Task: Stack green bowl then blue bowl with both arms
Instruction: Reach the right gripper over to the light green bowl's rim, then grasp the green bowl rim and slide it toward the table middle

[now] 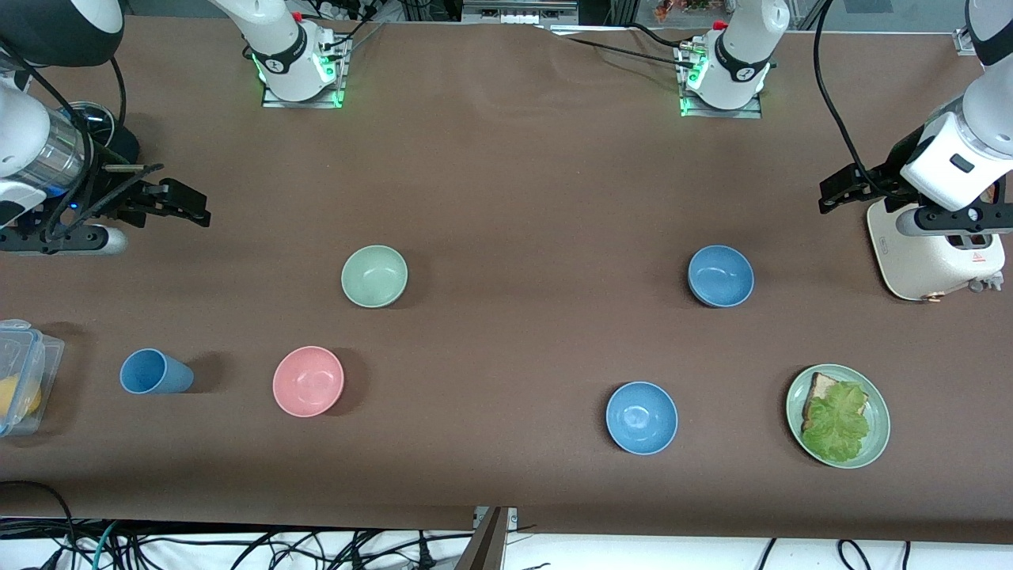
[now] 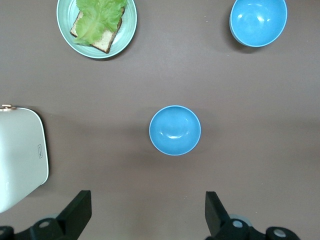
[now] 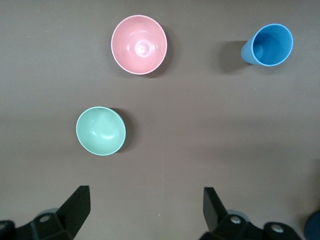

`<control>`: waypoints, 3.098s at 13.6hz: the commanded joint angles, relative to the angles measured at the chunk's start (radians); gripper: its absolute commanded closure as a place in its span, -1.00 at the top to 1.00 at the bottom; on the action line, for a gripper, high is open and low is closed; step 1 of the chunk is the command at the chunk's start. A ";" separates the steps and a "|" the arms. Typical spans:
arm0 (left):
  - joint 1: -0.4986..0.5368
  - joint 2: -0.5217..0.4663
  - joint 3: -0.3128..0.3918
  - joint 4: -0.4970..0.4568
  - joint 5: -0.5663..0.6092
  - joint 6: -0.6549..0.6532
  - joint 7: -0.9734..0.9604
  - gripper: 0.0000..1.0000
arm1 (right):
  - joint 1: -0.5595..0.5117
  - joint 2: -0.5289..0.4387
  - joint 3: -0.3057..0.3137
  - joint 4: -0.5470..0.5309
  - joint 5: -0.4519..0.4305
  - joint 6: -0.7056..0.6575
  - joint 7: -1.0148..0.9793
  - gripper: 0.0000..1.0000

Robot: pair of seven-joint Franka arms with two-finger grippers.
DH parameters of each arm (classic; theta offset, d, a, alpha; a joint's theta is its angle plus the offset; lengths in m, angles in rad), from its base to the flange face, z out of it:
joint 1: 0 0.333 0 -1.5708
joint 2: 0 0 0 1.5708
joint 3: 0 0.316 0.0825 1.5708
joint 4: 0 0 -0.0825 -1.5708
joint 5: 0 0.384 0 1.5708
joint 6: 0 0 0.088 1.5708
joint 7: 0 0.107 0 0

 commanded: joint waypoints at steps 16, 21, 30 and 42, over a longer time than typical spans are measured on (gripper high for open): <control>0.007 0.017 -0.003 0.037 0.012 -0.031 -0.005 1.00 | 0.034 0.108 0.113 -0.266 0.045 0.388 0.021 0.99; 0.006 0.017 -0.003 0.037 0.014 -0.040 -0.004 1.00 | 0.094 0.217 0.115 -0.381 0.044 0.634 0.048 0.99; 0.006 0.017 -0.003 0.038 0.020 -0.041 -0.005 1.00 | 0.092 0.281 0.115 -0.507 0.045 0.769 0.047 0.73; 0.007 0.016 -0.003 0.040 0.014 -0.043 0.025 1.00 | 0.092 0.321 0.122 -0.509 0.047 0.796 0.052 -0.87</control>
